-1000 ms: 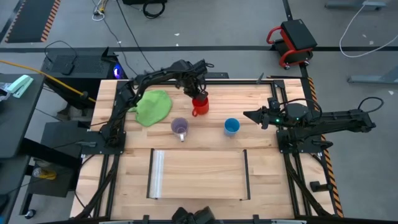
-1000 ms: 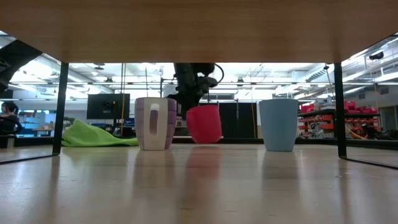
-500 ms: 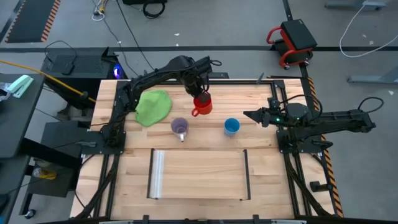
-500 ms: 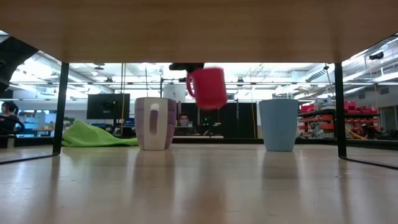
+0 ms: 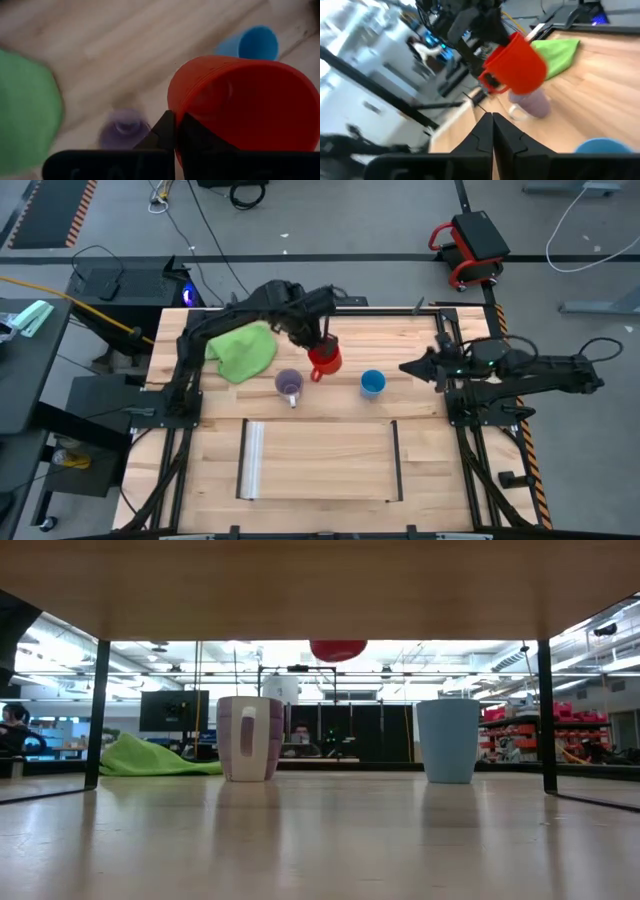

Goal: Stack small to large cups/mugs on shelf
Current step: Put the red mug on the shelf

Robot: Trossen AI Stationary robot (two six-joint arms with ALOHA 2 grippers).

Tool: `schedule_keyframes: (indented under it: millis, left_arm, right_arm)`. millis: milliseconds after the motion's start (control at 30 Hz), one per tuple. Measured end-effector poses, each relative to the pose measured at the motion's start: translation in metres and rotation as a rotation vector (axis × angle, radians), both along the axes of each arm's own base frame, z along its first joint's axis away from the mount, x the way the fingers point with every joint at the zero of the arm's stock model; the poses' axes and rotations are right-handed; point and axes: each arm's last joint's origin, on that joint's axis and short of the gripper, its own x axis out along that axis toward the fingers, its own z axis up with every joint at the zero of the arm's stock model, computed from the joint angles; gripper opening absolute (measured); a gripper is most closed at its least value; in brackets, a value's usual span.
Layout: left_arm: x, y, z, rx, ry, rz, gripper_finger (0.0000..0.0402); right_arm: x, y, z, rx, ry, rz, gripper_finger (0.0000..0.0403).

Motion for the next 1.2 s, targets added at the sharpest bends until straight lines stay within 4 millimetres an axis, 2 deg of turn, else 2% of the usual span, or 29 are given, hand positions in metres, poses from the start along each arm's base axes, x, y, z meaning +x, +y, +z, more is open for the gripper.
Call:
schedule_keyframes:
  millis: [133,267,533,767,1200]
  left_arm:
    - [0.000,-0.029,0.001,-0.033,0.037,0.023,0.0012]
    - [0.004,-0.057,0.001,-0.049,0.026,0.016,0.0012]
    - [-0.004,-0.096,0.015,-0.089,-0.020,0.087,0.0012]
    - [-0.022,-0.124,0.035,-0.110,-0.089,0.170,0.0012]
    - [-0.035,-0.182,0.038,-0.232,-0.077,0.162,0.0012]
  right_arm:
    - [-0.013,0.002,0.022,-0.080,0.094,0.033,0.0004]
    - [-0.018,0.003,0.028,-0.091,0.159,0.050,0.0008]
    - [-0.013,0.009,0.021,-0.102,0.214,0.112,0.0007]
    - [-0.010,0.014,0.020,-0.127,0.230,0.163,0.0007]
    - [-0.007,0.020,0.018,-0.141,0.245,0.215,0.0008]
